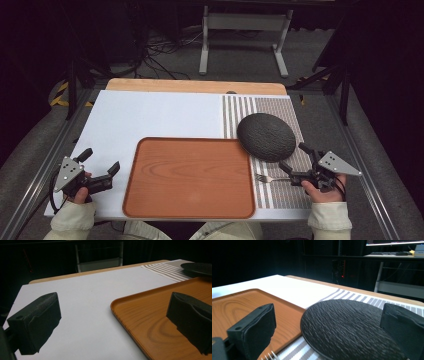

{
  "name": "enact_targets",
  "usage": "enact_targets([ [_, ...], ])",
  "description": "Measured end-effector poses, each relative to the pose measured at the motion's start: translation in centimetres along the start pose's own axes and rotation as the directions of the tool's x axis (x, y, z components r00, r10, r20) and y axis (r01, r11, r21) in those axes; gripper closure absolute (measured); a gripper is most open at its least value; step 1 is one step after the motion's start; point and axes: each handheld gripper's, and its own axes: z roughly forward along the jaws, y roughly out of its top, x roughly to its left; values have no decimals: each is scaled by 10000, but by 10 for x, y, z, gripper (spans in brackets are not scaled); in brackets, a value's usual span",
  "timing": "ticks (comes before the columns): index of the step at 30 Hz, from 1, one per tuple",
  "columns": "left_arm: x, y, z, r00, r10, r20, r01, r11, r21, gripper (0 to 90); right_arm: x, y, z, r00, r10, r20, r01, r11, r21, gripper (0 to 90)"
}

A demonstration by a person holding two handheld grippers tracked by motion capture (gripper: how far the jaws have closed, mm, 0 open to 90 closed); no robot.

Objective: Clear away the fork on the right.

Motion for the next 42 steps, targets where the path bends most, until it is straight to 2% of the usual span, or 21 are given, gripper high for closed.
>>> enact_targets([
  [3, 0, 0, 1, 10000, 8, -30, -8, 10000, 34, 0, 1, 14, 6, 9980, -625, 30, 624, 9979, 166, 27],
  [9, 0, 0, 0, 10000, 14, -70, -14, 10000, 47, 0, 1, 29, 14, 9943, -1041, -231, 1055, 9920, 698, 34],
  [11, 0, -1, 0, 10000, 17, -73, -17, 10000, 71, 0, 1, 37, 19, 9911, -1227, -518, 1284, 9836, 1265, 37],
  [14, 0, -1, 1, 10000, 3, -89, -2, 10000, 72, 0, 2, 41, 22, 9874, -1426, -683, 1521, 9749, 1627, 43],
  [15, 0, -1, 1, 10000, -12, -90, 13, 10000, 81, 0, 2, 45, 24, 9812, -1707, -896, 1863, 9592, 2125, 56],
  [16, 0, -1, 1, 10000, -15, -79, 16, 9999, 101, 0, 2, 47, 25, 9776, -1862, -979, 2045, 9502, 2353, 58],
  [17, 0, -2, 1, 10000, 12, -83, -11, 9999, 128, 0, 2, 47, 25, 9776, -1862, -979, 2045, 9502, 2353, 58],
  [18, 0, -2, 1, 9999, 10, -101, -8, 9999, 141, 0, 2, 48, 25, 9753, -1955, -1026, 2156, 9434, 2521, 58],
  [20, 0, -2, 1, 10000, -3, -95, 4, 9999, 151, 0, 1, 54, 27, 9670, -2219, -1252, 2505, 9175, 3088, 58],
  [22, 0, -2, 1, 9999, 3, -102, -1, 9999, 161, 0, 1, 57, 28, 9624, -2355, -1357, 2682, 9032, 3349, 58],
  [23, 0, -2, 1, 9999, 10, -108, -8, 9999, 170, 0, 1, 57, 28, 9624, -2355, -1357, 2682, 9032, 3349, 58],
  [24, 0, -2, 1, 9999, 5, -115, -3, 9999, 166, 0, 0, 59, 29, 9594, -2410, -1463, 2782, 8938, 3518, 59],
  [26, 0, -2, 1, 9999, -25, -123, 27, 9999, 160, 0, 1, 60, 31, 9516, -2567, -1689, 3037, 8690, 3906, 63],
  [27, 0, -2, 1, 9999, 12, -116, -10, 9998, 188, 0, 1, 61, 32, 9456, -2693, -1823, 3222, 8515, 4138, 70],
  [30, 0, -2, 1, 9999, 8, -121, -6, 9998, 187, 0, 1, 63, 33, 9379, -2835, -2001, 3447, 8271, 4439, 70],
  [32, 0, -2, 1, 9999, 21, -122, -18, 9998, 185, 0, 1, 63, 34, 9362, -2872, -2026, 3495, 8221, 4494, 70],
  [33, 0, -2, 1, 9999, 12, -124, -9, 9998, 188, 0, 1, 64, 34, 9322, -2917, -2143, 3604, 8041, 4729, 70],
  [39, 0, -2, 1, 9999, 15, -145, -12, 9998, 193, 0, 2, 66, 37, 9164, -3122, -2506, 3994, 7567, 5176, 72],
  [40, 0, -2, 1, 9999, 15, -145, -12, 9998, 193, 0, 2, 66, 38, 9117, -3211, -2562, 4103, 7419, 5303, 72],
  [41, 0, -2, 1, 9999, 19, -144, -16, 9998, 198, 0, 2, 66, 38, 9117, -3211, -2562, 4103, 7419, 5303, 72],
  [42, 0, -2, 1, 9999, 23, -151, -19, 9998, 203, 0, 2, 67, 38, 9083, -3260, -2621, 4180, 7300, 5407, 71],
])
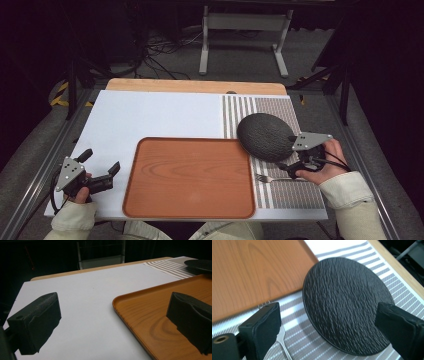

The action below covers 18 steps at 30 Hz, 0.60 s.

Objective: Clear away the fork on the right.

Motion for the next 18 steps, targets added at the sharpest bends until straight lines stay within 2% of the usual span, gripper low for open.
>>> enact_targets([
  [3, 0, 0, 0, 10000, -7, -12, 7, 10000, 6, 0, 0, 2, 2, 9995, -303, -129, 309, 9982, 512, 74],
  [8, 0, 0, 0, 10000, -7, -11, 7, 10000, -4, 0, 1, 6, 6, 9964, -777, -351, 815, 9888, 1249, 85],
  [9, 0, 0, 0, 10000, -7, -11, 7, 10000, -4, 0, 1, 6, 6, 9964, -777, -351, 815, 9888, 1249, 85],
  [18, 0, 0, -1, 10000, -8, -34, 8, 10000, -27, 0, 3, 8, 15, 9888, -1240, -831, 1395, 9658, 2184, 94],
])
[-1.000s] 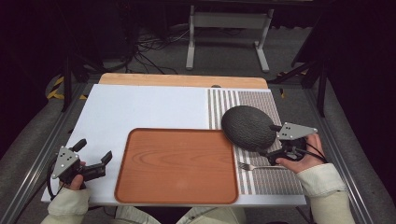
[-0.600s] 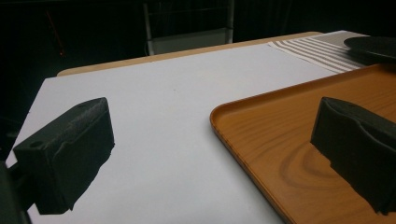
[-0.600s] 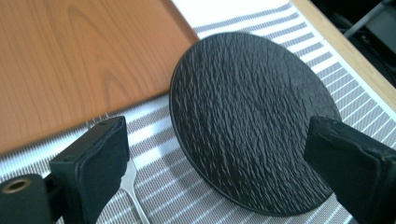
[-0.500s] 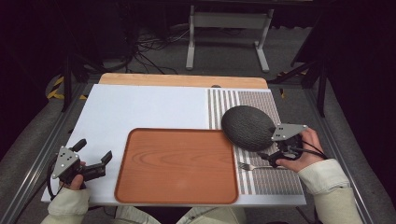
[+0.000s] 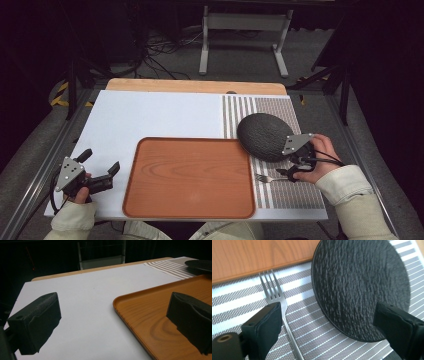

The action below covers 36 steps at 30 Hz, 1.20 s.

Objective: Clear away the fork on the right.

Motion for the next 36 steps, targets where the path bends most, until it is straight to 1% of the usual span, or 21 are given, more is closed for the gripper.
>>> enact_targets([
  [2, 0, 0, 0, 10000, 1, 0, -1, 10000, -3, 0, 0, 0, 2, 9999, -73, -112, 76, 9998, 190, 96],
  [3, 0, 0, 0, 10000, 0, -1, 0, 10000, -5, 0, 0, 1, 3, 9999, -82, -94, 85, 9996, 282, 97],
  [5, 0, 0, 0, 10000, 7, -4, -7, 10000, -17, 0, 1, 1, 3, 9999, -108, -122, 112, 9993, 360, 97],
  [9, 0, 0, 0, 10000, 4, -14, -4, 10000, -20, 0, 1, 3, 5, 9988, -346, -332, 367, 9972, 648, 102],
  [11, -1, 0, 0, 10000, -14, -14, 14, 10000, -33, 0, 1, 4, 5, 9988, -356, -330, 380, 9965, 747, 103],
  [13, -1, 0, 0, 10000, -14, -13, 14, 10000, -37, 0, 2, 5, 6, 9981, -366, -487, 412, 9944, 971, 121],
  [15, 0, 1, 0, 10000, 20, -4, -20, 10000, -38, 0, 2, 5, 8, 9967, -526, -623, 598, 9911, 1188, 121],
  [20, 0, 1, -1, 10000, 15, -9, -16, 10000, -46, 0, 2, 6, 8, 9962, -563, -658, 648, 9886, 1362, 119],
  [24, 0, 1, -1, 10000, 20, -3, -20, 10000, -36, 0, 2, 6, 9, 9946, -630, -824, 752, 9851, 1550, 119],
  [25, 0, 1, -1, 10000, -7, -12, 7, 10000, -41, 0, 2, 6, 9, 9943, -656, -839, 784, 9841, 1592, 119],
  [26, 0, 1, -1, 10000, -5, -14, 5, 10000, -43, 0, 3, 6, 10, 9950, -595, -799, 718, 9842, 1619, 119],
  [27, -1, 1, 0, 10000, -6, -23, 6, 10000, -53, 0, 3, 6, 10, 9942, -643, -864, 780, 9829, 1667, 119],
  [30, -1, 1, 0, 10000, -1, -25, 1, 10000, -53, 0, 2, 6, 11, 9942, -544, -924, 690, 9842, 1629, 119],
  [31, -1, 1, -1, 10000, -6, -21, 6, 10000, -44, 0, 1, 6, 12, 9936, -609, -946, 758, 9836, 1635, 131],
  [33, -1, 1, 0, 10000, -5, -23, 5, 10000, -45, 0, 1, 5, 13, 9889, -649, -1340, 877, 9812, 1719, 216],
  [34, 0, 1, -1, 10000, -3, -25, 3, 10000, -42, 0, 2, 5, 15, 9854, -615, -1585, 901, 9795, 1802, 229],
  [35, 0, 1, -1, 10000, -6, -27, 6, 10000, -47, 0, 2, 5, 15, 9854, -615, -1585, 901, 9795, 1802, 229],
  [36, 0, 1, 0, 10000, 13, -23, -14, 10000, -48, 0, 2, 5, 16, 9834, -634, -1703, 955, 9776, 1874, 254],
])
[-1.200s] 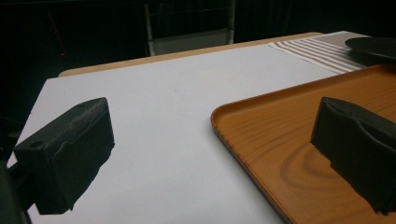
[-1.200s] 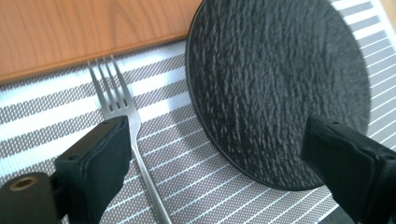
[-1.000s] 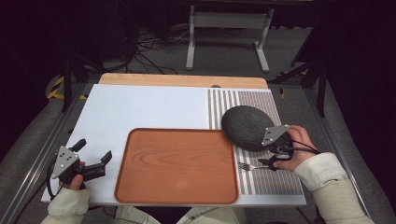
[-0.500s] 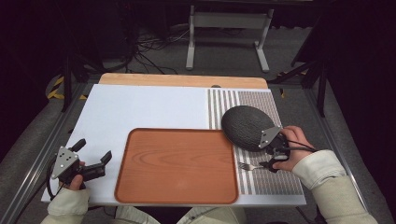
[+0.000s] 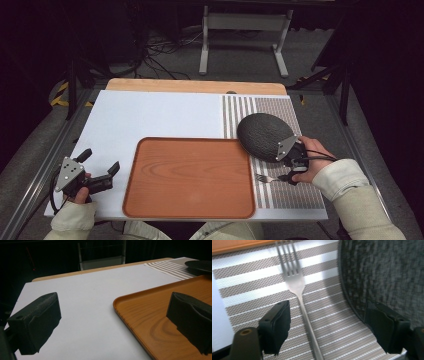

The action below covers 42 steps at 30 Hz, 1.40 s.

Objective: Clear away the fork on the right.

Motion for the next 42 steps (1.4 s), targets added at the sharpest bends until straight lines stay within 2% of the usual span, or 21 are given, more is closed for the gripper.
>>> enact_targets([
  [6, 0, 0, 0, 10000, -1, 4, 1, 10000, 13, 0, 3, 2, 9, 9964, -354, -775, 385, 9985, 389, 363],
  [7, 0, 0, 0, 10000, 3, -4, -3, 10000, 14, 0, 3, 3, 11, 9941, -520, -954, 568, 9972, 481, 381],
  [9, 0, 0, 0, 10000, -4, 0, 4, 10000, 15, 0, 3, 3, 14, 9912, -734, -1098, 809, 9946, 657, 407],
  [11, 0, 0, 0, 10000, 5, -4, -5, 10000, 14, 0, 3, 3, 15, 9907, -717, -1160, 806, 9940, 745, 424],
  [17, 0, 0, 0, 10000, -9, 3, 9, 10000, 34, 0, 2, 5, 23, 9803, -1207, -1564, 1432, 9796, 1411, 561],
  [19, 1, 0, 0, 10000, -15, 8, 15, 10000, 20, 0, 1, 5, 26, 9788, -1072, -1744, 1363, 9770, 1641, 591],
  [24, 1, 0, 0, 10000, -13, 12, 13, 10000, 24, 0, 0, 5, 30, 9751, -1318, -1783, 1669, 9658, 1985, 699],
  [25, 1, 0, 0, 10000, -13, 12, 13, 10000, 24, 0, -1, 6, 29, 9710, -1481, -1876, 1874, 9589, 2131, 724],
  [26, 1, 0, 0, 10000, -11, 6, 11, 10000, 23, 0, -1, 6, 29, 9710, -1481, -1876, 1874, 9589, 2131, 724],
  [28, 1, 0, 0, 10000, -20, -7, 20, 10000, 40, 0, -2, 7, 32, 9638, -1714, -2043, 2167, 9499, 2253, 768],
  [31, 1, 0, 0, 10000, -24, -14, 24, 10000, 33, 0, -2, 7, 34, 9603, -1839, -2098, 2309, 9459, 2280, 797],
  [33, 1, 0, 0, 10000, -27, -14, 27, 10000, 32, 0, -2, 7, 35, 9562, -2006, -2131, 2497, 9389, 2370, 818],
  [41, 1, 0, 0, 10000, -46, -5, 46, 10000, 29, 0, -2, 7, 36, 9515, -2115, -2234, 2635, 9352, 2367, 839],
  [42, 1, 0, 0, 10000, -52, -7, 52, 10000, 30, 0, -2, 7, 36, 9531, -2080, -2197, 2586, 9371, 2346, 839],
])
